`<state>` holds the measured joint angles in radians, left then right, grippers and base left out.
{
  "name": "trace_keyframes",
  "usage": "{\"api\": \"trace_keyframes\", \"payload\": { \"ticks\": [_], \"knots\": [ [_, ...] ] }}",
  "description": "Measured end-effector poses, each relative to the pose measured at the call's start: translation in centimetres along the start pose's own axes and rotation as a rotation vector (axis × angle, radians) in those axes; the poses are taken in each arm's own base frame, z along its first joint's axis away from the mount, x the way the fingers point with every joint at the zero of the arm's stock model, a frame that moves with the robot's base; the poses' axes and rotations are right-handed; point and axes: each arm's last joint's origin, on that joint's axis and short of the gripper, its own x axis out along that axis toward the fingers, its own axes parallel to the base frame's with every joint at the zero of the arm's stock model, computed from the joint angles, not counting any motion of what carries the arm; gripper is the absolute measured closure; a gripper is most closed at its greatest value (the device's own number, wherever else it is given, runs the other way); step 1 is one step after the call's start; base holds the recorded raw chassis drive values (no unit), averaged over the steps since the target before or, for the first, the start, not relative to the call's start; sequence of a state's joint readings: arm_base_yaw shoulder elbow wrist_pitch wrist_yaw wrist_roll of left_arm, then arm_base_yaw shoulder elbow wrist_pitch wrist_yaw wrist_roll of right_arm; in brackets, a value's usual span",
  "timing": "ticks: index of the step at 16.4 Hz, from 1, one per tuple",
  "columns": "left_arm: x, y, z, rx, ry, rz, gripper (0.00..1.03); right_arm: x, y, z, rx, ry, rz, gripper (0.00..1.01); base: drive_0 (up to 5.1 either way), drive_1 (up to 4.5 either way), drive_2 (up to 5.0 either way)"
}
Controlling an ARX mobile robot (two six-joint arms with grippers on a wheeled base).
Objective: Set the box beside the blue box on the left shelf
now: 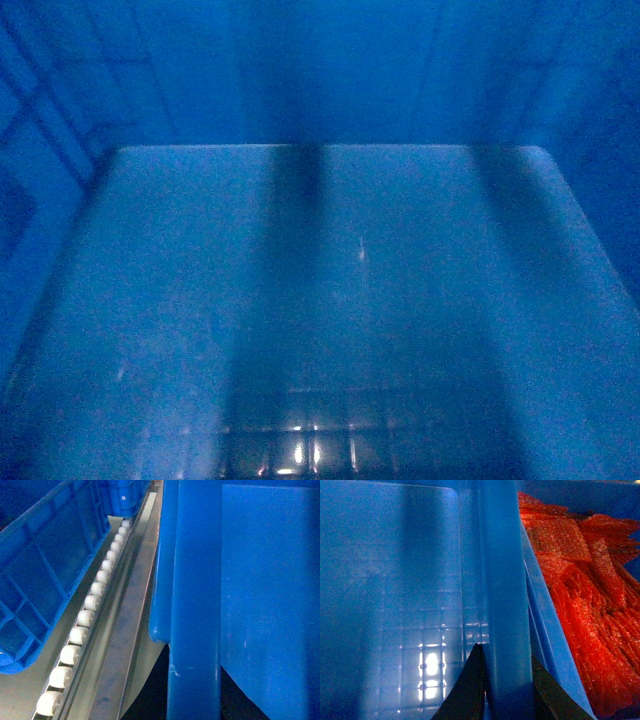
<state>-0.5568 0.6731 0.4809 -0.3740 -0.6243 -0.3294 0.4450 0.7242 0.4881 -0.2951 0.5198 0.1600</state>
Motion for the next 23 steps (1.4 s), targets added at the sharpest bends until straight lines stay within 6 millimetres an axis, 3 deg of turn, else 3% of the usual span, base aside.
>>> {"api": "trace_keyframes", "payload": {
  "ticks": [12, 14, 16, 18, 20, 23],
  "knots": [
    [0.0, 0.0, 0.0, 0.0, 0.0, 0.0, 0.95, 0.0, 0.0, 0.0, 0.0, 0.0, 0.0, 0.89, 0.0, 0.0, 0.0],
    [0.0, 0.0, 0.0, -0.003, -0.002, 0.001, 0.95, 0.2, 0.5, -0.2, 0.005, -0.062, -0.048, 0.89, 0.0, 0.0, 0.0],
    [0.1, -0.1, 0.4, -0.003, -0.083, -0.013, 0.95, 0.6, 0.7, -0.7, 0.02, -0.103, -0.087, 0.88, 0.0, 0.0, 0.0],
    [0.8, -0.3, -1.3, -0.009, -0.231, -0.048, 0.96, 0.8, 0.5, -0.1, 0.049, -0.151, -0.149, 0.86, 0.0, 0.0, 0.0],
    [1.5, -0.9, -0.8, -0.016, -0.334, -0.065, 0.96, 1.2, 0.0, 0.8, 0.047, -0.174, -0.164, 0.86, 0.0, 0.0, 0.0],
    [2.8, -1.5, 0.0, 0.011, -0.331, -0.045, 0.96, 3.1, -0.4, 1.6, 0.06, -0.115, -0.134, 0.86, 0.0, 0.0, 0.0]
  ]
}}
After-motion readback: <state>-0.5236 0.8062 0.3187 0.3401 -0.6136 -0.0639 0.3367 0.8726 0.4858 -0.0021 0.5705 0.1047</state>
